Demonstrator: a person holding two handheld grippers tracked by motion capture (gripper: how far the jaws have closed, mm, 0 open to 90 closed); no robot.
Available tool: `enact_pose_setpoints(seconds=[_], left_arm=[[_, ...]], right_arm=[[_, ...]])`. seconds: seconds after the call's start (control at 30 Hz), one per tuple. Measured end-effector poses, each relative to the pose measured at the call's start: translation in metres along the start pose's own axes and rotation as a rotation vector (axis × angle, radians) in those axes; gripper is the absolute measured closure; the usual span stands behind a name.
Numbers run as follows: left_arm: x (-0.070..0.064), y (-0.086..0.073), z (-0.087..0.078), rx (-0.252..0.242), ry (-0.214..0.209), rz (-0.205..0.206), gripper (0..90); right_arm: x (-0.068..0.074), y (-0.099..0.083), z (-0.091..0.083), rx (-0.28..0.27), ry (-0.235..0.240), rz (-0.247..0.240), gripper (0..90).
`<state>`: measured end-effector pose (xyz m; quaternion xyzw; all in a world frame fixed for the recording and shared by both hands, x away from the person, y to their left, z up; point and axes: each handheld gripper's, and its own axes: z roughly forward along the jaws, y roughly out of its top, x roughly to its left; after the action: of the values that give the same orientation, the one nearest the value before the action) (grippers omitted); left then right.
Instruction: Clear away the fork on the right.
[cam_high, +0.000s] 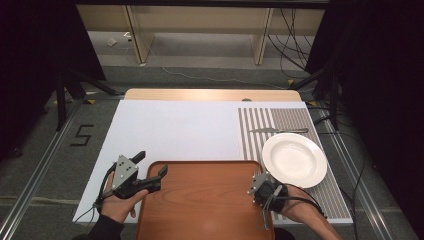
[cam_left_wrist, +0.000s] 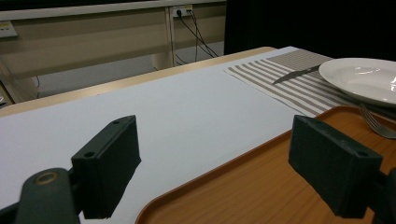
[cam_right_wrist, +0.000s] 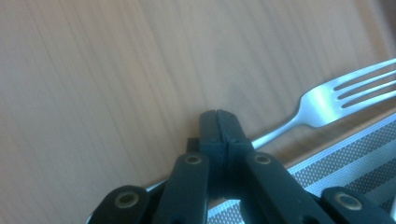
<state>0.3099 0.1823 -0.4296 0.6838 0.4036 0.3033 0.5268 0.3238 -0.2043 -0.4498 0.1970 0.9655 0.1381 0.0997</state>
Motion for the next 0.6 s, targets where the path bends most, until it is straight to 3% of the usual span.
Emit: enact_pose_setpoints(seconds=[0.1,0.23,0.5,0.6], left_arm=[[0.000,0.000,0.000,0.000,0.000,-0.001,16.2],[0.000,0.000,0.000,0.000,-0.001,0.000,16.2],[0.000,0.000,0.000,-0.001,0.000,0.000,16.2],[0.000,0.000,0.000,0.000,0.000,0.000,16.2]], right_arm=[[-0.001,0.000,-0.004,-0.033,-0.003,0.008,83.7],[-0.001,0.000,-0.008,-0.094,-0.007,0.017,71.8],[0.000,0.002,-0.021,-0.274,-0.006,0.061,53.5],[0.000,0.003,-0.026,-0.341,0.007,0.103,46.7]])
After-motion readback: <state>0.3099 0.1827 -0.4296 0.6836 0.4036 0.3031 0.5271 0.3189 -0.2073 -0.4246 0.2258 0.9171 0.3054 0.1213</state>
